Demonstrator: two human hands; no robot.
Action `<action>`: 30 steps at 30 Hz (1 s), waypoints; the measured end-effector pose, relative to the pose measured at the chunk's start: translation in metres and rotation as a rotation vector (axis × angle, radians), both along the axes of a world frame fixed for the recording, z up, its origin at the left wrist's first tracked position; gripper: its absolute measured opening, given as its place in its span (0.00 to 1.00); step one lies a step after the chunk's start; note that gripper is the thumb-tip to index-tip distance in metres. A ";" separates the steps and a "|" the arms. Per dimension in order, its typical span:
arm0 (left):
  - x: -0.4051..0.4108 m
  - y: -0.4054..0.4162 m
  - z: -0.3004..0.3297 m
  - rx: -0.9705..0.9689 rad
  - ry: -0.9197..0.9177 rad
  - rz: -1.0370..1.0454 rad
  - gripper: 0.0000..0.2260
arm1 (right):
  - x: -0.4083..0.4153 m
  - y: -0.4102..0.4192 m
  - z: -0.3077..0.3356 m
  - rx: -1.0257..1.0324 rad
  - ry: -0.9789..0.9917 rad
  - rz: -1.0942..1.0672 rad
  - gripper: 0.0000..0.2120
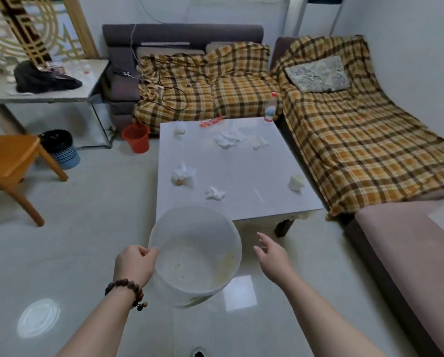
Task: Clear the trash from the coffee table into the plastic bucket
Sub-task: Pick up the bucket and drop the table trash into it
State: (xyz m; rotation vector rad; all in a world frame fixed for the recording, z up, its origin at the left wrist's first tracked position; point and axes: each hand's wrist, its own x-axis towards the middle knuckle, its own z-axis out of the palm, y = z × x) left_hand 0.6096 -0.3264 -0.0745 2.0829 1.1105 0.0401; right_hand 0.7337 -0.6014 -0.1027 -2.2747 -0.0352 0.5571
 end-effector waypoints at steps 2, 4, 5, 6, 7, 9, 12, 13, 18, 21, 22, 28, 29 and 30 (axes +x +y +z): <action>0.015 0.024 0.004 0.020 0.017 0.045 0.17 | 0.022 0.025 0.000 0.013 0.005 0.020 0.22; 0.026 0.045 0.005 0.034 0.027 0.090 0.17 | 0.041 0.046 -0.001 0.019 0.012 0.048 0.22; 0.032 0.055 0.005 0.036 0.029 0.116 0.16 | 0.050 0.056 -0.003 0.016 0.011 0.064 0.22; 0.037 0.064 0.004 0.037 0.029 0.142 0.16 | 0.059 0.066 -0.005 0.013 0.012 0.079 0.22; 0.042 0.073 0.003 0.042 0.029 0.165 0.16 | 0.068 0.076 -0.007 0.012 0.017 0.092 0.22; 0.051 0.091 -0.001 0.052 0.031 0.207 0.16 | 0.086 0.096 -0.012 0.012 0.033 0.128 0.22; 0.068 0.120 -0.008 0.034 0.038 0.278 0.17 | 0.116 0.124 -0.021 0.001 0.050 0.187 0.23; 0.075 0.129 -0.009 0.031 0.039 0.297 0.16 | 0.128 0.134 -0.024 0.000 0.055 0.199 0.23; 0.134 0.173 -0.019 0.049 0.046 0.379 0.15 | 0.206 0.188 -0.045 -0.029 0.064 0.258 0.24; 0.175 0.199 -0.023 0.050 0.058 0.430 0.17 | 0.261 0.222 -0.057 -0.042 0.073 0.290 0.25; 0.188 0.207 -0.023 0.047 0.062 0.453 0.17 | 0.277 0.233 -0.060 -0.059 0.074 0.309 0.25; 0.241 0.244 -0.039 0.078 0.066 0.592 0.17 | 0.351 0.297 -0.089 -0.172 0.092 0.459 0.28; 0.247 0.248 -0.042 0.084 0.077 0.605 0.17 | 0.359 0.308 -0.095 -0.197 0.082 0.483 0.28; 0.251 0.252 -0.046 0.086 0.088 0.612 0.16 | 0.365 0.317 -0.102 -0.214 0.076 0.504 0.29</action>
